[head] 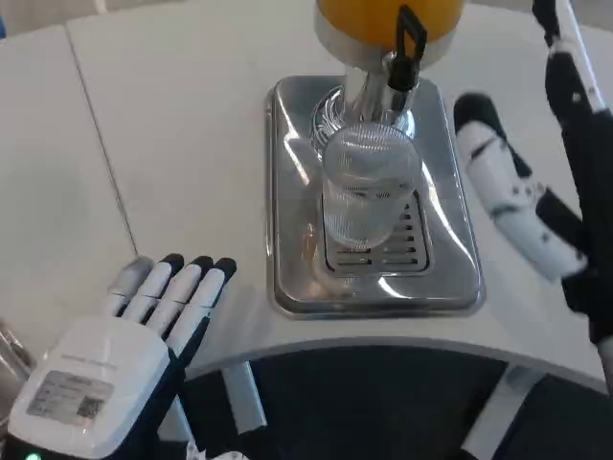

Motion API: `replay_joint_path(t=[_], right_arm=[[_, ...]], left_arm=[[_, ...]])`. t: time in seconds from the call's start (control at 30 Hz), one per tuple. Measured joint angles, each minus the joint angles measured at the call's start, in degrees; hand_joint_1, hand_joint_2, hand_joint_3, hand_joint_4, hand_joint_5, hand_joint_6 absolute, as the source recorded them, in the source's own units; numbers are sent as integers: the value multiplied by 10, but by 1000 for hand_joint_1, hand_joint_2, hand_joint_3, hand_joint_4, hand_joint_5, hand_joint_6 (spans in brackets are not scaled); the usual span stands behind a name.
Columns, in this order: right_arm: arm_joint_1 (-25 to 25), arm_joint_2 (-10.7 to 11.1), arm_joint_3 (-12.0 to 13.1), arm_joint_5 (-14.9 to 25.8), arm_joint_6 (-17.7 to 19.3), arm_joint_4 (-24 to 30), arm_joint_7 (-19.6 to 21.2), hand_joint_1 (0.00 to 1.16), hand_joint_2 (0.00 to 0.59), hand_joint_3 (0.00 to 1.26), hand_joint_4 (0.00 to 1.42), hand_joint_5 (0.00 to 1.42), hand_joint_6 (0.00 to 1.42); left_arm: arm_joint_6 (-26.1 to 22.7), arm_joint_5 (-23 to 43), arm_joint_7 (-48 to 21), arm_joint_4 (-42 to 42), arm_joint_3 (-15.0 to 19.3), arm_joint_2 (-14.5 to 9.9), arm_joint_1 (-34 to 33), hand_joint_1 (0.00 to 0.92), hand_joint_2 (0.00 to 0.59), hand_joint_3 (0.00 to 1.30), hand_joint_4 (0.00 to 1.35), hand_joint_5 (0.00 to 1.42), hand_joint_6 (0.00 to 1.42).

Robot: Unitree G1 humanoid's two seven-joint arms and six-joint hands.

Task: Grasp the cup under the faucet to collect the drink, then remove the cup.

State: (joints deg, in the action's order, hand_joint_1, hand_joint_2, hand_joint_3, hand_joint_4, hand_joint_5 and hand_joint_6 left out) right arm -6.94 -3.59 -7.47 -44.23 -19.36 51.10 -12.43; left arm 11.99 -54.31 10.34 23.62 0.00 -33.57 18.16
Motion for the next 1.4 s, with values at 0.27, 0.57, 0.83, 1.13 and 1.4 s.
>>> replay_joint_path(t=[0.27, 0.57, 0.83, 1.13, 1.4], right_arm=[[-59, -1, 5, 23, -11, -40, 21, 201, 467, 0, 0, 0, 0], [-127, 0, 28, 76, -11, -103, 39, 204, 461, 0, 0, 0, 0], [-155, 8, 14, 126, 22, -190, 79, 209, 467, 0, 0, 0, 0], [-169, 7, -28, 145, 14, -187, 74, 213, 469, 0, 0, 0, 0], [-161, 9, -48, 149, 7, -172, 72, 215, 470, 0, 0, 0, 0]], left_arm=[[1, 1, -2, 0, 10, 3, 5, 0, 39, 0, 0, 0, 10], [2, 1, -7, -1, 11, 7, 4, 0, 40, 0, 0, 0, 14], [2, 1, -7, -1, 12, 11, 3, 0, 41, 0, 0, 0, 22], [1, 1, -7, -5, 12, 14, -1, 0, 48, 0, 0, 0, 26], [0, 1, -7, -8, 12, 19, -7, 0, 50, 0, 0, 0, 27]])
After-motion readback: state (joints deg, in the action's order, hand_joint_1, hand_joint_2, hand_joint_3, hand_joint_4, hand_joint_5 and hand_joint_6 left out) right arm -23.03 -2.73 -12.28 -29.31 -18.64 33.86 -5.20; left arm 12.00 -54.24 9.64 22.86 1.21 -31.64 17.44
